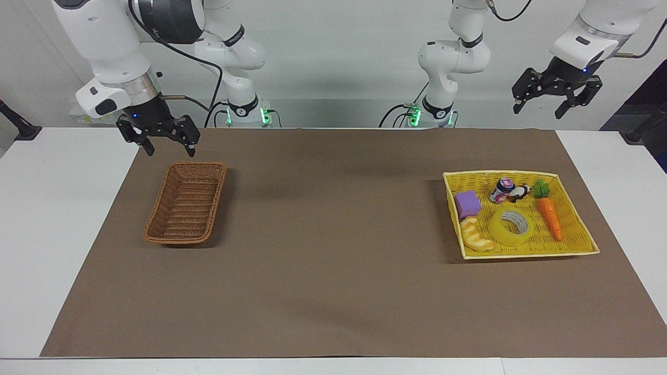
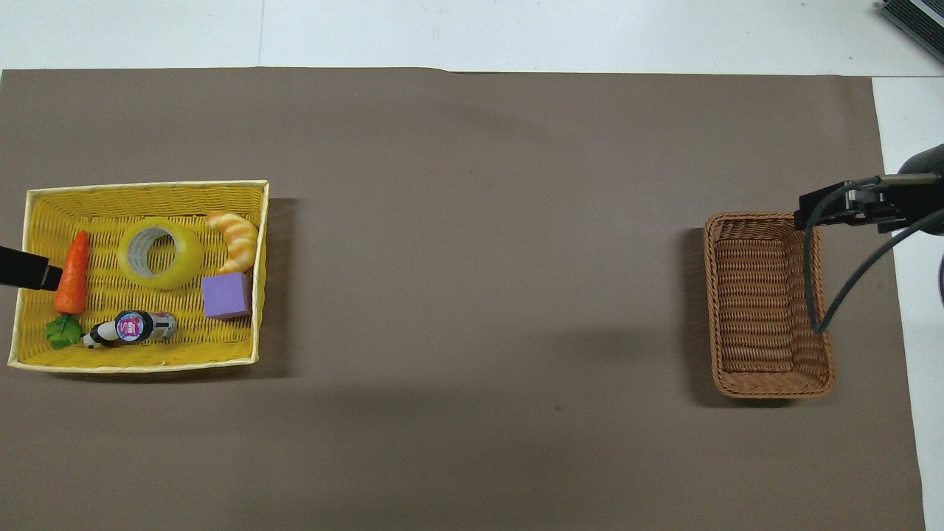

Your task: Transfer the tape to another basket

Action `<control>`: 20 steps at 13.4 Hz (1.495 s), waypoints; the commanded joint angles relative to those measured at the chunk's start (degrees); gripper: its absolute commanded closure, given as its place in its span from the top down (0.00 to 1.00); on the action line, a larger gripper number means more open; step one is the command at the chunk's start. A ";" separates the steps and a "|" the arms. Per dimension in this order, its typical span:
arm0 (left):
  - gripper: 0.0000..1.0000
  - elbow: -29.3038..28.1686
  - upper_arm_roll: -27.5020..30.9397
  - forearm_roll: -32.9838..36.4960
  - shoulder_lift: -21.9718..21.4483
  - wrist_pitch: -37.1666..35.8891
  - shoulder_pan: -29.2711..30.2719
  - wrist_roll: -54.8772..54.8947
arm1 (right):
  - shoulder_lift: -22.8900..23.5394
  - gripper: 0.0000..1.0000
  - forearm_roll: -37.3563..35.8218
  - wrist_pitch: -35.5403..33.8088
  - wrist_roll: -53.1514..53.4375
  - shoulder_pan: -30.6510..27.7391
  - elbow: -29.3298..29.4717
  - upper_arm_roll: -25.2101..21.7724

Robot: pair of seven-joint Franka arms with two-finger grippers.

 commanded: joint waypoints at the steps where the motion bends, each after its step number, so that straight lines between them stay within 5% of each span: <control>1: 1.00 -2.73 0.51 0.04 -2.29 -0.25 -0.14 0.19 | -1.16 1.00 0.27 0.48 -0.28 -0.71 -1.45 0.46; 20: 1.00 -3.09 0.78 0.13 -2.12 4.85 1.35 0.71 | -1.16 1.00 0.27 0.48 -0.28 -0.71 -1.45 0.46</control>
